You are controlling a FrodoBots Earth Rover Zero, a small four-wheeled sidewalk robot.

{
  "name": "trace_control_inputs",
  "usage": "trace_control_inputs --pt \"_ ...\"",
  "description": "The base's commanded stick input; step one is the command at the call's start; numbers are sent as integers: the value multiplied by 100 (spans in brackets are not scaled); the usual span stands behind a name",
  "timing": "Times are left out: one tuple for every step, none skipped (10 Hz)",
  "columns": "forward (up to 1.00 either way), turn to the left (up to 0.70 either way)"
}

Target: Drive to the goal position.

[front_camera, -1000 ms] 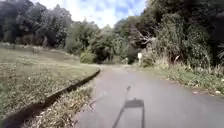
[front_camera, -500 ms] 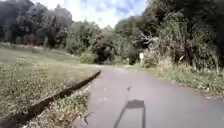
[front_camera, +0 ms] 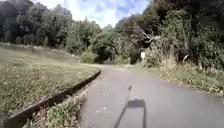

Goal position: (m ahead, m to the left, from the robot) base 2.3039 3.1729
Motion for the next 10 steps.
trace_control_inputs --pt "70 0" --pt "70 0" --pt "70 0" --pt "70 0" --pt "70 -2" --pt "70 -3" --pt "70 -4" --pt "70 -9" --pt "70 -11" --pt "70 -17"
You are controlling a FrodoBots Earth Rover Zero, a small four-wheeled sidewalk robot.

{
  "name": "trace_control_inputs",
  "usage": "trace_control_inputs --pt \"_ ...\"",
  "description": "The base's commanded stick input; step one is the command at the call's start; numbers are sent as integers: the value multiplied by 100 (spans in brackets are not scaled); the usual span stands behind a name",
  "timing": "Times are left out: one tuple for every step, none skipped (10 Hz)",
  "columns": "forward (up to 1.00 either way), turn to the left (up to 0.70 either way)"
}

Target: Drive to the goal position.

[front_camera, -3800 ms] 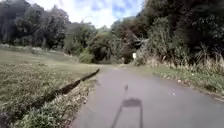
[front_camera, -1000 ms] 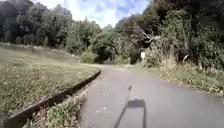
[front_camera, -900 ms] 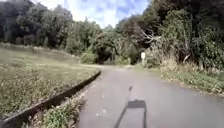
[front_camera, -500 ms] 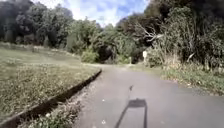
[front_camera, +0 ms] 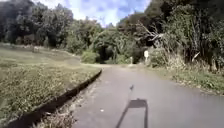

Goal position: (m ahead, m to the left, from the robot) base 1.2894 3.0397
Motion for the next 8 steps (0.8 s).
trace_control_inputs --pt "70 -17" --pt "70 -17" --pt "70 -17" --pt "70 -18" --pt "70 -18" --pt "70 -17" --pt "70 -3" --pt "70 -1"
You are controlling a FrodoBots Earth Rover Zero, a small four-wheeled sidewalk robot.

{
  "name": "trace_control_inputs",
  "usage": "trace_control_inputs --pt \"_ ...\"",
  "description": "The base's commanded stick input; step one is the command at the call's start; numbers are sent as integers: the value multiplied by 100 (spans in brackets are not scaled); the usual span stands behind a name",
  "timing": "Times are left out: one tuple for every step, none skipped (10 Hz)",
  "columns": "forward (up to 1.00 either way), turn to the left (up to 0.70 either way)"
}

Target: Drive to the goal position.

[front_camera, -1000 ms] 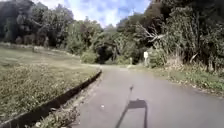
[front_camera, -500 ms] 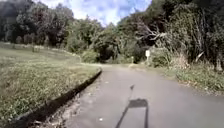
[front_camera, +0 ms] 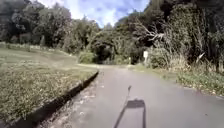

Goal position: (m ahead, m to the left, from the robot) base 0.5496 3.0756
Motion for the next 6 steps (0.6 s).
trace_control_inputs --pt "70 0" --pt "70 0" --pt "70 0" --pt "70 0" --pt "70 0" --pt "70 0"
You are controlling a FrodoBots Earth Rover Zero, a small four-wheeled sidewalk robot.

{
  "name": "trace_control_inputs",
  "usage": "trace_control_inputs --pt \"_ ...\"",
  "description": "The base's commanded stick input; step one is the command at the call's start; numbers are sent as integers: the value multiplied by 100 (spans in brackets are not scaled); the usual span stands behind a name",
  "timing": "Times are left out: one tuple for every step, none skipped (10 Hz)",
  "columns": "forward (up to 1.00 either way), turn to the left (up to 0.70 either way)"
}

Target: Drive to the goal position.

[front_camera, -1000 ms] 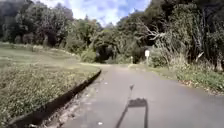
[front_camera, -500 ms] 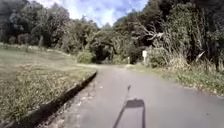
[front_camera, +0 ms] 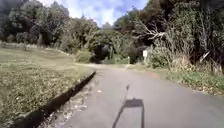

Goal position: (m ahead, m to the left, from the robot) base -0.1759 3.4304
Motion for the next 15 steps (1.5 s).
trace_control_inputs --pt "70 0" --pt "70 0" --pt "70 0" --pt "70 0" --pt "70 0" --pt "70 0" --pt "70 0" --pt "70 0" --pt "70 -4" --pt "70 -6" --pt "70 -13" --pt "70 -14" --pt "70 -14" --pt "70 -17" --pt "70 -17"
